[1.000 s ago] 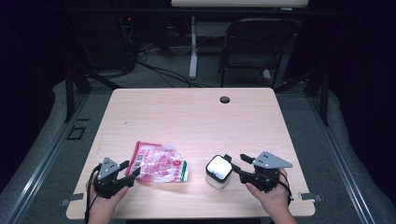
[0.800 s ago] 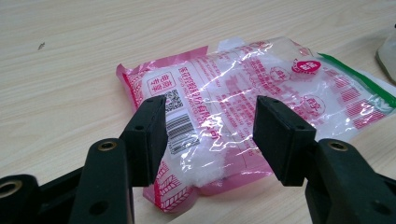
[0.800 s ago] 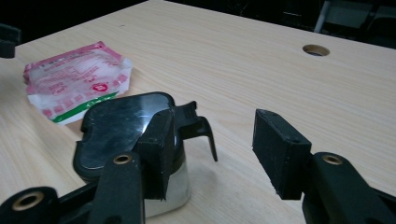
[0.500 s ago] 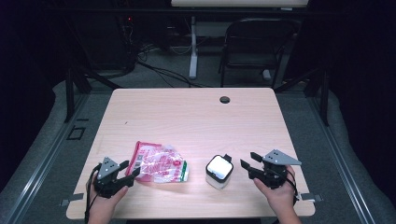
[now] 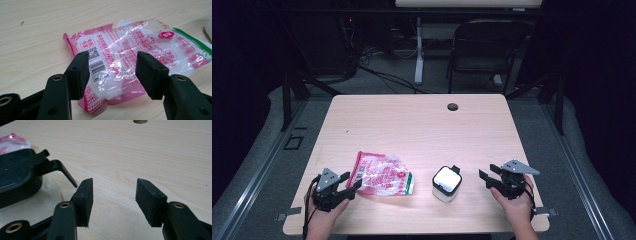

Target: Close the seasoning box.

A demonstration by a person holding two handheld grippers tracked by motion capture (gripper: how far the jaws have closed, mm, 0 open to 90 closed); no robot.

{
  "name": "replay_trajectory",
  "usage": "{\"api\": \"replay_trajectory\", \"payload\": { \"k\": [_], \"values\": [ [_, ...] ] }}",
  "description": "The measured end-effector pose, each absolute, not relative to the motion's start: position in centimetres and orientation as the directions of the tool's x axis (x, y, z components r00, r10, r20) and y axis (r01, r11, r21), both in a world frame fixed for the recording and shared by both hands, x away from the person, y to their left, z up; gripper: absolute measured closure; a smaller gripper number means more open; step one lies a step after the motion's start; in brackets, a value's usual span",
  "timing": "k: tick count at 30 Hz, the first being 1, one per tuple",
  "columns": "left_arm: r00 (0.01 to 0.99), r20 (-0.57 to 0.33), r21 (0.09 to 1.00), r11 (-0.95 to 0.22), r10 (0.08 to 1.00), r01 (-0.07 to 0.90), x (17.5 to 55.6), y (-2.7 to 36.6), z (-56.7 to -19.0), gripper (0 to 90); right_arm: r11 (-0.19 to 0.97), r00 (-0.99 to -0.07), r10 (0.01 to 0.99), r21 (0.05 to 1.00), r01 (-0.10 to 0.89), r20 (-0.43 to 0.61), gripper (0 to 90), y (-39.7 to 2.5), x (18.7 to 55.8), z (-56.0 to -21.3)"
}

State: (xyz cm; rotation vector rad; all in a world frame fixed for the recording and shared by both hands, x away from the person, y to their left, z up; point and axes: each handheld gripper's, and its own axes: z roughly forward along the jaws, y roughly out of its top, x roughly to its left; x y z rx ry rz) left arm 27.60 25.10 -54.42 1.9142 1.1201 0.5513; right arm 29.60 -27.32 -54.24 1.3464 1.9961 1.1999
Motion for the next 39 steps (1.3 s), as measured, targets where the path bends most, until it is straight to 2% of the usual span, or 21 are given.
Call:
{"api": "replay_trajectory", "payload": {
  "k": [24, 39],
  "values": [
    [0.522, -0.032, 0.814, -0.281, 0.852, 0.508, 28.0, 24.7, -54.9, 44.5, 0.016, -0.321, 0.921, 0.798, 0.602, 0.223, 48.3, -29.5, 30.6, -56.3],
    [0.526, -0.045, 0.802, -0.283, 0.849, 0.525, 28.5, 24.5, -55.4, 44.4, 0.01, -0.329, 0.912, 0.786, 0.618, 0.247, 48.3, -29.1, 30.7, -56.7]
  ]
}}
